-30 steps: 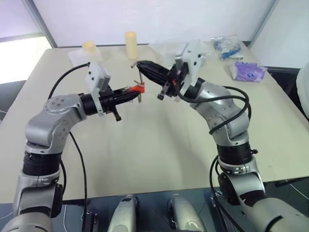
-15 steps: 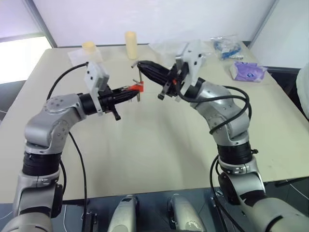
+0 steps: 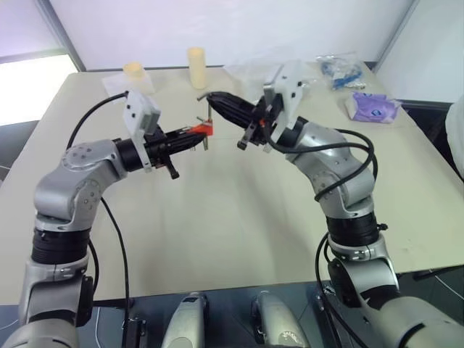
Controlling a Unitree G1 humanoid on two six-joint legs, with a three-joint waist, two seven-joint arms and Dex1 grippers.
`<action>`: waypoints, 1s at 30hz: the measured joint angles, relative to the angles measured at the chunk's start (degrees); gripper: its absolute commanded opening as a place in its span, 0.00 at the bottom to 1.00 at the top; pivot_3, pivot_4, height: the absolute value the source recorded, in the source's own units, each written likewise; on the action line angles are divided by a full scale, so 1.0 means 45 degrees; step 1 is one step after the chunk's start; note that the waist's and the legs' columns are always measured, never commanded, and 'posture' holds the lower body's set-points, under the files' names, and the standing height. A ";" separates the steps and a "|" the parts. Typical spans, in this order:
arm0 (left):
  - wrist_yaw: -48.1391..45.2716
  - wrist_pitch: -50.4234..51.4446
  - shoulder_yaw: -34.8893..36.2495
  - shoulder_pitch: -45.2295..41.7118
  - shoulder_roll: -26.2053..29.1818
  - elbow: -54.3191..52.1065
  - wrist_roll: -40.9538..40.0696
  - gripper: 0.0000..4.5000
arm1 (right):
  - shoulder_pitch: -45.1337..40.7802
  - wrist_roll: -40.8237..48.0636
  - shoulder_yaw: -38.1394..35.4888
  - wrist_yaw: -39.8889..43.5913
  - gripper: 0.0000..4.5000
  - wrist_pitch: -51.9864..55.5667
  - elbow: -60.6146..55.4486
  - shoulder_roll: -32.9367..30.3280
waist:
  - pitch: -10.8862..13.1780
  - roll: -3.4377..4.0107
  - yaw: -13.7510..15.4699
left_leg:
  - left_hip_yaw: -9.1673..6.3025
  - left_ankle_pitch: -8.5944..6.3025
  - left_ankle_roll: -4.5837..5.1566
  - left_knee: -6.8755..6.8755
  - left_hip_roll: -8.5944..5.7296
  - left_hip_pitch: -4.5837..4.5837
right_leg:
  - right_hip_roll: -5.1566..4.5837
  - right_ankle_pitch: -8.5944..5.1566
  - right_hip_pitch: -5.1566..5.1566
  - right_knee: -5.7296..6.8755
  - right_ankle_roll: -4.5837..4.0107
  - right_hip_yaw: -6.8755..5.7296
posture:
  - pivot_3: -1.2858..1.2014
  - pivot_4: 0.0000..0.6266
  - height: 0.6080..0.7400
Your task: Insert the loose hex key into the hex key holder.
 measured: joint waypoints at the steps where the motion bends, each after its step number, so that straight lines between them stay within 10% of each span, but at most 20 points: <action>1: 0.0000 0.0000 -0.0001 0.0001 -0.0021 -0.0001 0.0007 0.00 | 0.0000 -0.0008 0.0012 -0.0002 0.02 0.0001 0.0000 0.0002 | 0.0000 0.0000 0.0000 | 0.0000 0.0000 0.0000 0.0000 0.0000 0.0000 | 0.0000 0.0000 0.0000 0.0000 0.0000 0.0000 | 0.52 0.24 1.00; 5: -0.0013 -0.0001 -0.0015 0.0009 -0.0040 -0.0005 0.0028 0.00 | 0.0001 -0.0029 0.0081 -0.0016 0.02 0.0015 -0.0003 0.0037 | 0.0000 0.0000 0.0000 | 0.0000 0.0000 0.0000 0.0000 0.0000 0.0000 | 0.0000 0.0000 0.0000 0.0000 0.0000 0.0000 | 0.52 0.24 1.00; 14: -0.0045 -0.0087 -0.0049 0.0000 -0.0166 -0.0085 0.0033 0.00 | 0.0317 -0.0424 0.0931 0.0226 1.00 0.0145 -0.0009 -0.0197 | 0.0000 0.0000 0.0018 | -0.0002 0.0000 0.0000 -0.0001 -0.0001 0.0000 | -0.0001 0.0000 0.0003 -0.0005 0.0000 -0.0001 | 0.52 0.24 1.00; 30: 0.0246 0.0380 -0.0729 0.0452 -0.1371 -0.0189 -0.0205 0.00 | 0.2922 -0.0634 -0.0065 0.0822 1.00 0.0668 -0.1126 -0.3401 | 0.0001 -0.0003 0.0034 | -0.0001 -0.0001 0.0001 0.0000 -0.0002 -0.0006 | 0.0001 -0.0001 0.0004 -0.0012 0.0001 0.0000 | 0.52 0.24 1.00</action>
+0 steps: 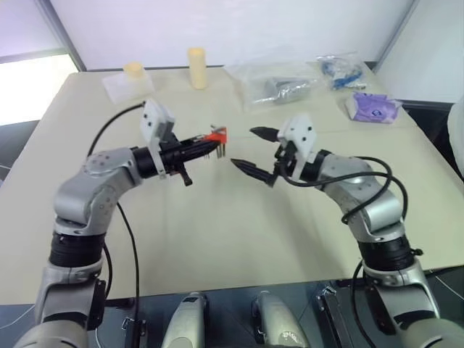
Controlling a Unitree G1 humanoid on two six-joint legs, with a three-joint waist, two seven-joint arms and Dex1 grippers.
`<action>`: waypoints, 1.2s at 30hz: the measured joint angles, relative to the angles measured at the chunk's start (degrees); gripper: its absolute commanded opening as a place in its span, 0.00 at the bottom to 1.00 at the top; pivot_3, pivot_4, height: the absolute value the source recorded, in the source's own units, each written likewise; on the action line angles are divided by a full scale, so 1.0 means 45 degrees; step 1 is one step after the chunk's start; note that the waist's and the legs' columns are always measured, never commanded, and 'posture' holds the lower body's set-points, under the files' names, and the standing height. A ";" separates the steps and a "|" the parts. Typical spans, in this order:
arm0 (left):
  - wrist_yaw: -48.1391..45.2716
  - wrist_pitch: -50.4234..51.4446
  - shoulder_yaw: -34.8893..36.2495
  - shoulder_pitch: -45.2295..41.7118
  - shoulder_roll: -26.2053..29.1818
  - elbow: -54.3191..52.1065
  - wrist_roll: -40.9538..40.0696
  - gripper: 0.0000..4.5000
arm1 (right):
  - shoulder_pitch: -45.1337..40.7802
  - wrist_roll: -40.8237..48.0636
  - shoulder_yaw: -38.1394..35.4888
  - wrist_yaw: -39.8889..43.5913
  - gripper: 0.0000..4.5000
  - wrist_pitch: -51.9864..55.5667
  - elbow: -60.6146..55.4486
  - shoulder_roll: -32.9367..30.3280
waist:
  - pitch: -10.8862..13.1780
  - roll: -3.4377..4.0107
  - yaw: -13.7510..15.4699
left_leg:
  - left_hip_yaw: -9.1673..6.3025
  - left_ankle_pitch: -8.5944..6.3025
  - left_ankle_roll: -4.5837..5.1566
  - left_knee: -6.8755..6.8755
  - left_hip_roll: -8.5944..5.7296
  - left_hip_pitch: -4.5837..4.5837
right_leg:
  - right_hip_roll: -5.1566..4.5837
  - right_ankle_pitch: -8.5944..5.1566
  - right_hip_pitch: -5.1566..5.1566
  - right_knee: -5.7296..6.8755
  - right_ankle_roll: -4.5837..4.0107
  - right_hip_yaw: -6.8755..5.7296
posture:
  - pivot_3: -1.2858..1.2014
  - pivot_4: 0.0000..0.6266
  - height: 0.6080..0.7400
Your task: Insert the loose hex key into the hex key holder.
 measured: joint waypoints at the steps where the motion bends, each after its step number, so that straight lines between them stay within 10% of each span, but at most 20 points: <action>1: 0.0095 0.0086 -0.0150 0.0025 -0.0282 0.0054 -0.0008 0.00 | 0.0050 0.0024 -0.0229 -0.0001 1.00 0.0135 -0.0081 -0.0244 | 0.0000 0.0000 0.0021 | 0.0000 0.0000 0.0000 0.0002 -0.0001 0.0000 | -0.0001 0.0000 0.0002 -0.0001 0.0000 -0.0001 | 0.52 0.24 1.00; 12: 0.0280 0.0481 -0.2030 0.0359 -0.3067 0.2281 0.0330 0.00 | 0.0455 0.0564 -0.1570 0.1819 1.00 0.1197 -0.2127 -0.4255 | 0.0005 -0.0008 0.0317 | 0.0005 -0.0005 0.0009 0.0017 -0.0005 0.0001 | 0.0005 -0.0001 0.0013 -0.0008 0.0001 0.0000 | 0.52 0.24 1.00; 32: 0.1660 0.2408 -0.1511 -0.0944 -0.5309 0.6893 0.0409 0.00 | 0.0814 0.0461 -0.1217 0.1110 1.00 0.1304 -0.2729 -0.3940 | 0.0005 -0.0009 0.0341 | -0.0003 -0.0005 0.0010 0.0029 -0.0010 0.0001 | 0.0004 -0.0001 0.0021 -0.0007 0.0004 -0.0005 | 0.52 0.24 1.00; 36: 0.1936 0.2662 -0.1139 -0.0819 -0.4883 0.6954 0.0517 0.38 | 0.0878 0.0366 -0.1167 0.1014 1.00 0.1251 -0.2737 -0.3885 | 0.0005 -0.0009 0.0268 | -0.0001 -0.0006 0.0010 0.0024 -0.0007 0.0007 | 0.0010 -0.0001 0.0018 -0.0004 0.0004 -0.0002 | 0.52 0.24 1.00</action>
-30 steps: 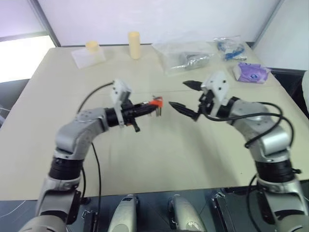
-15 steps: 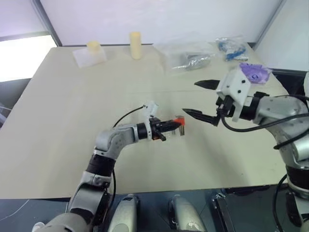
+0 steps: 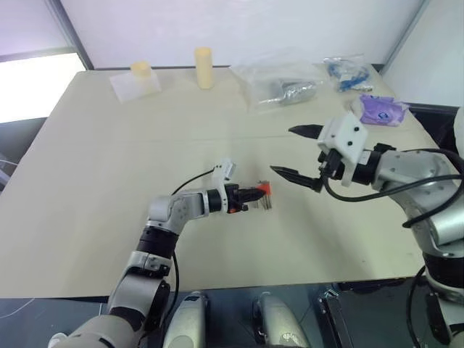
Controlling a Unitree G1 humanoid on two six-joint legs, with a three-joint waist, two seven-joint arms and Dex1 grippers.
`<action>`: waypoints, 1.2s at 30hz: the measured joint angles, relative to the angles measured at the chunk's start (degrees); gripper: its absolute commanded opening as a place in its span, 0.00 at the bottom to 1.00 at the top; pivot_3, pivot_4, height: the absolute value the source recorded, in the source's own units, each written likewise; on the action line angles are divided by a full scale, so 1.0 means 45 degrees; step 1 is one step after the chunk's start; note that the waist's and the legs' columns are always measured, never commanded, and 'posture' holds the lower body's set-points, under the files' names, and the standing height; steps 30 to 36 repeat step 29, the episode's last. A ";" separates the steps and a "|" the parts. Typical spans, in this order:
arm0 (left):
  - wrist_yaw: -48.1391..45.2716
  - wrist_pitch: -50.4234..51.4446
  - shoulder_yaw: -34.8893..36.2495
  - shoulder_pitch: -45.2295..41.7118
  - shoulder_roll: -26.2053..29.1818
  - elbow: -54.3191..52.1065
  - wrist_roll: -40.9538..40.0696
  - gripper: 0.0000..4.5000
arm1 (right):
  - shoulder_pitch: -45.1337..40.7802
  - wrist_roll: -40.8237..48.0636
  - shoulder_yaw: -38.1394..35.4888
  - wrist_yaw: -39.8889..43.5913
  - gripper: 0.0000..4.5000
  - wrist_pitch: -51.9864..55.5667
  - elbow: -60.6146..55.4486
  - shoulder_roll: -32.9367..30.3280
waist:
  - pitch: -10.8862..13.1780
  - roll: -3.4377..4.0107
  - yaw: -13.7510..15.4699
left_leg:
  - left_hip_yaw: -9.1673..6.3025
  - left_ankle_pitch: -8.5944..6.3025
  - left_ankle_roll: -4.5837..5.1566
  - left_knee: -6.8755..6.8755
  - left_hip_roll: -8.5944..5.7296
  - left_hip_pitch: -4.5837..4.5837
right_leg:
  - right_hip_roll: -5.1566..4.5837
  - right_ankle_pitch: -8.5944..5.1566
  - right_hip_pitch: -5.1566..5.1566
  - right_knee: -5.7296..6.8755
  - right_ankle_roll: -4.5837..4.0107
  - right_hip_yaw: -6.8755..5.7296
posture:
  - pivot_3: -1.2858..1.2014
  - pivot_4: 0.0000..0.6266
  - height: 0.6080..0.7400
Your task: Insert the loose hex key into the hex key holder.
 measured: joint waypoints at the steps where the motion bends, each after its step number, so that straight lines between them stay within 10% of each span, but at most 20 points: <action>1: -0.0065 0.0051 0.0159 0.0044 0.0086 -0.0048 -0.0107 0.49 | 0.0034 -0.0025 0.0000 -0.0015 1.00 -0.0005 0.0003 0.0000 | 0.0000 0.0000 -0.0002 | -0.0003 0.0000 0.0000 -0.0002 0.0001 0.0000 | 0.0003 0.0000 0.0001 0.0001 0.0000 -0.0002 | 0.52 0.24 1.00; 6: -0.0069 0.0379 0.0704 0.0079 0.0416 -0.0598 -0.0428 0.99 | 0.0036 -0.0131 0.0107 -0.0036 1.00 -0.0121 0.0003 0.0121 | -0.0002 0.0000 0.0000 | -0.0003 0.0000 -0.0001 0.0006 0.0004 0.0019 | -0.0001 0.0000 0.0021 0.0001 0.0000 -0.0003 | 0.52 0.24 1.00; 25: -0.2529 -0.4287 0.1463 0.1756 0.6021 -0.5942 0.1206 0.99 | 0.0613 -0.1204 0.0788 0.3582 1.00 -0.2463 0.2431 -0.2579 | 0.0000 0.0005 0.0094 | 0.0011 -0.0013 0.0020 -0.0015 0.0005 -0.0015 | -0.0038 0.0001 0.0019 -0.0081 -0.0002 -0.0008 | 0.52 0.24 1.00; 36: -0.2821 -0.3614 0.2016 0.2498 0.6584 -0.7449 0.0242 0.99 | 0.0387 -0.1676 0.0967 0.4658 1.00 -0.3486 0.3311 -0.3131 | 0.0003 0.0007 0.0013 | 0.0012 -0.0013 0.0020 -0.0017 0.0016 -0.0015 | -0.0035 0.0001 0.0014 -0.0080 -0.0002 -0.0008 | 0.52 0.24 1.00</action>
